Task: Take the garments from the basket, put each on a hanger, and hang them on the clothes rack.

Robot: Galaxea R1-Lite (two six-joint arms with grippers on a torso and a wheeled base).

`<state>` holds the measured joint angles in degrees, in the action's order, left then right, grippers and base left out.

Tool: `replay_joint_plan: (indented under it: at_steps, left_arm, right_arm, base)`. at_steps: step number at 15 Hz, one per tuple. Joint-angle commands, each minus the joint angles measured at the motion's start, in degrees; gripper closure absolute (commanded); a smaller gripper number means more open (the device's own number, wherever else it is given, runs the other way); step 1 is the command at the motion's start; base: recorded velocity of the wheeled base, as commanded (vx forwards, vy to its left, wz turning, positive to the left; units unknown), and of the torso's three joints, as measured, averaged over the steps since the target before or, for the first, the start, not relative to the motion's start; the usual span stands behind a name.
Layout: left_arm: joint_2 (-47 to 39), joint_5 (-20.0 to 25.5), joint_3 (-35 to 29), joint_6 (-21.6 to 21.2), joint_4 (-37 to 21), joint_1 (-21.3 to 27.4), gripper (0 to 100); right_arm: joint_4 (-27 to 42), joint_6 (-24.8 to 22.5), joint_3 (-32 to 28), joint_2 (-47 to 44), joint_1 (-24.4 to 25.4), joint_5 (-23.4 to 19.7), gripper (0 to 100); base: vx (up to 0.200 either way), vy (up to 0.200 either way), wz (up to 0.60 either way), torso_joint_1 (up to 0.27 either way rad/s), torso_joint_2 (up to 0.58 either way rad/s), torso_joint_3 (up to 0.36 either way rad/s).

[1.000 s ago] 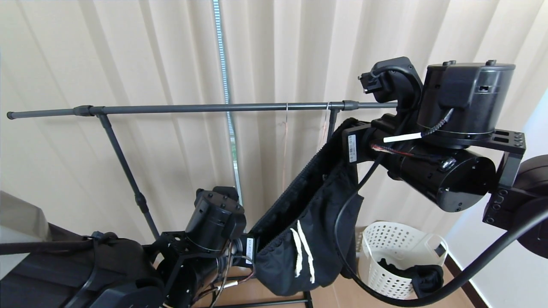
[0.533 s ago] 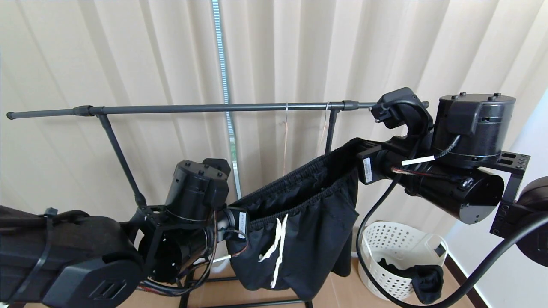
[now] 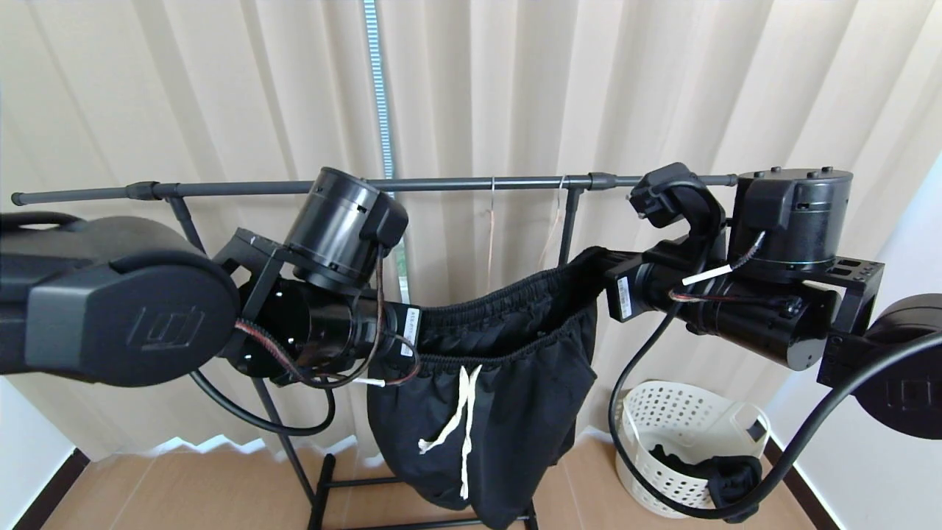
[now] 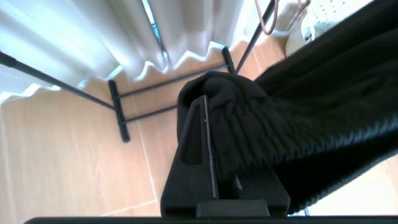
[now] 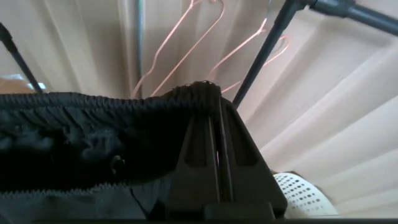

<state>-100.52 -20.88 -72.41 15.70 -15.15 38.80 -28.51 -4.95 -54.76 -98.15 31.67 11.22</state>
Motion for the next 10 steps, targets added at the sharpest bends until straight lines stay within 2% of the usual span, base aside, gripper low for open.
replay_joint_plan:
  at_steps: [1,10]
  left_arm:
    - [-2.5,0.1,-5.6,0.2,-3.2,0.1,100]
    - [-5.6,0.1,-10.6,1.3,-4.2,0.0,100]
  right_arm:
    - [0.1,1.2,0.4,-1.7,0.0,-1.4,100]
    - [2.0,1.0,1.5,-1.9,-1.9,-0.9,100]
  base:
    - [0.000,0.000,0.00,0.000,0.00,0.000]
    - [0.000,0.000,0.00,0.000,0.00,0.000]
